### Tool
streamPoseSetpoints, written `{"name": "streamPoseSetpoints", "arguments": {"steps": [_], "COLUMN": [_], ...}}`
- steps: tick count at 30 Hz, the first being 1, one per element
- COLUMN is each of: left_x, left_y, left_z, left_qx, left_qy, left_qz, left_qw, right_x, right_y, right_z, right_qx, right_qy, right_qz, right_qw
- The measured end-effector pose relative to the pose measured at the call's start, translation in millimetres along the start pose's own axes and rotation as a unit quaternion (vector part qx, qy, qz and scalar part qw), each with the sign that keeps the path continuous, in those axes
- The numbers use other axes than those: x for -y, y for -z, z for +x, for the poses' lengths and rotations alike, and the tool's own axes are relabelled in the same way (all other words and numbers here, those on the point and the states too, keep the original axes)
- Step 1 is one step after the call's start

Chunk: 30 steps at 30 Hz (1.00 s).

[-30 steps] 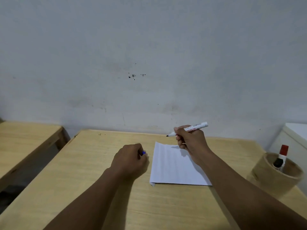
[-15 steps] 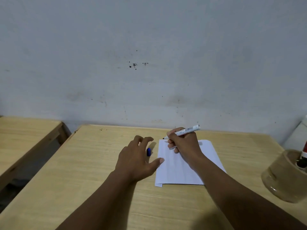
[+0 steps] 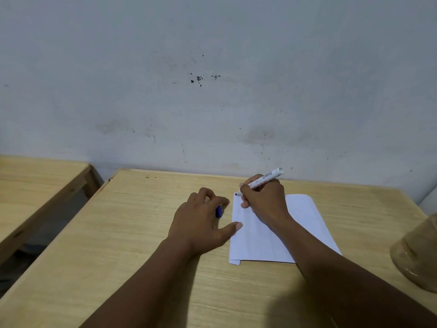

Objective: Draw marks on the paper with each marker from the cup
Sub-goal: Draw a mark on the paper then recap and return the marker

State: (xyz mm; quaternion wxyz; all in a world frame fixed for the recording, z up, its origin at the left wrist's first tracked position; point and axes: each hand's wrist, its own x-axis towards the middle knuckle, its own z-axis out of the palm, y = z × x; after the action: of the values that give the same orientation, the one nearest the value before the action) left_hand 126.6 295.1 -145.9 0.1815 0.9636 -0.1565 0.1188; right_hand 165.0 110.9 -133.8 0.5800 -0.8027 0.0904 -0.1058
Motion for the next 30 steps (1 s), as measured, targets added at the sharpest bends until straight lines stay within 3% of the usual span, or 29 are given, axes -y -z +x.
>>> {"name": "streamPoseSetpoints", "arguments": {"steps": [14,18,23,27,30], "left_x": [-2.4,-4.4,-1.6,-3.0,-14.7], "left_y": [2.3,3.3,2.5,3.8,19.1], "left_z": [-0.4,-2.5,-5.6,-9.2,-5.7], "left_qx": [0.012,0.003,-0.011,-0.031,-0.077], "left_qy": [0.008,0.013,0.018,0.06,0.128], "left_qz": [-0.001,-0.029,-0.061,-0.113,-0.238], "left_qw": [1.0,0.999,0.998,0.991,0.96], "right_x": [0.7,10.0,31.0,54.3,69.0], "right_y": [2.4,9.2,26.8,49.0,70.2], "right_z": [3.0,6.4,12.3,10.5,0.3], "right_qx": [0.03,0.005,-0.019,-0.032,0.001], "right_qy": [-0.019,-0.069,-0.172,-0.156,-0.146], "right_qz": [0.01,0.144,0.302,0.319,0.309], "right_qw": [0.999,0.987,0.938,0.934,0.94]}}
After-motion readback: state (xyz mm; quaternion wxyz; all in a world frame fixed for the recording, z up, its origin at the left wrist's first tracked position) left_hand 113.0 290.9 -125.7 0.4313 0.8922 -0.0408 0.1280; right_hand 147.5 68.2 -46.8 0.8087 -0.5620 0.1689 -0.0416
